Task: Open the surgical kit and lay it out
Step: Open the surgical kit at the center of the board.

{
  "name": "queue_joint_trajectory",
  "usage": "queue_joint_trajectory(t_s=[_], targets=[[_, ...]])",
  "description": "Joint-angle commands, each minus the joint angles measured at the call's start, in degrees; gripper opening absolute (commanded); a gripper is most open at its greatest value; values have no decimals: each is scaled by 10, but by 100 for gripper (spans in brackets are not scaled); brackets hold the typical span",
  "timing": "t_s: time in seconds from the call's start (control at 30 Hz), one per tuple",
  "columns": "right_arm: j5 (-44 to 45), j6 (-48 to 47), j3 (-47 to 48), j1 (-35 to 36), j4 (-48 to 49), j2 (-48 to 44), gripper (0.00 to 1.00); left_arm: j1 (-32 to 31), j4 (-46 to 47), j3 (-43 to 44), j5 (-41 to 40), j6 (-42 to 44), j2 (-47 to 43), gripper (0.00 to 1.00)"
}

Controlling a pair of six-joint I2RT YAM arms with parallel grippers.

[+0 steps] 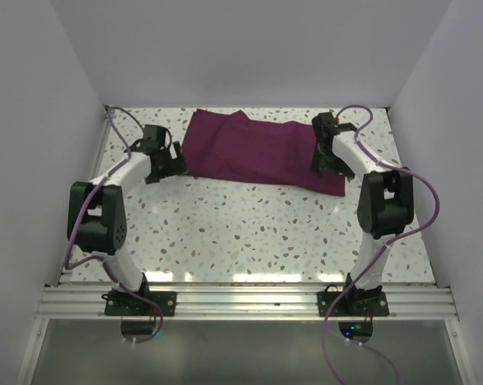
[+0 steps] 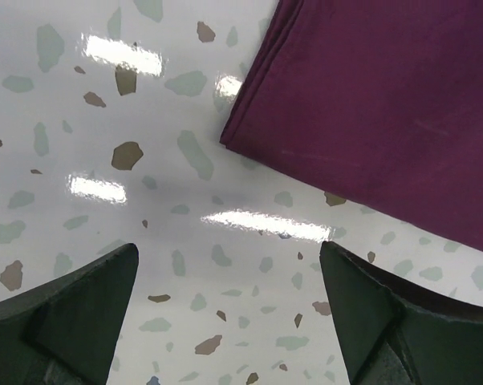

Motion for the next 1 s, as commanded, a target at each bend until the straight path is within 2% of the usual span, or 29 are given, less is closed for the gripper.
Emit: queue_joint_trajectory(t_s=[0.0,0.13,0.23,0.37,0.47,0.57,0.67,0.8,0.83,0.97], targets=[[17,-15,32,-4,-15,-21,98,4,5,63,-14,-7,-3,100],[1,-9,31,-4,-19,-53,99,4,35,135,3,-1,41,99],[-74,-19,3,-5,19,-100,98,4,87,174,15,-3,67,99],[-119,-19,1,-4,55,-136,98,6,176,201,49,-16,105,99],[-108,-19,9,-5,67,-145,98,8,200,248,71,-30,157,99],[-120,-31,26,-21,112,-136,98,12,184,307,113,-83,213,97],[-157,-20,102,-60,105,-65,96,4,194,307,168,-99,224,94],[-203,-30,239,-97,75,65,94,-10,198,224,170,-75,182,94],[-208,-37,300,-104,67,118,93,-11,193,208,172,-70,161,94],[-239,-54,425,-110,46,221,88,-11,193,123,172,-63,99,94]])
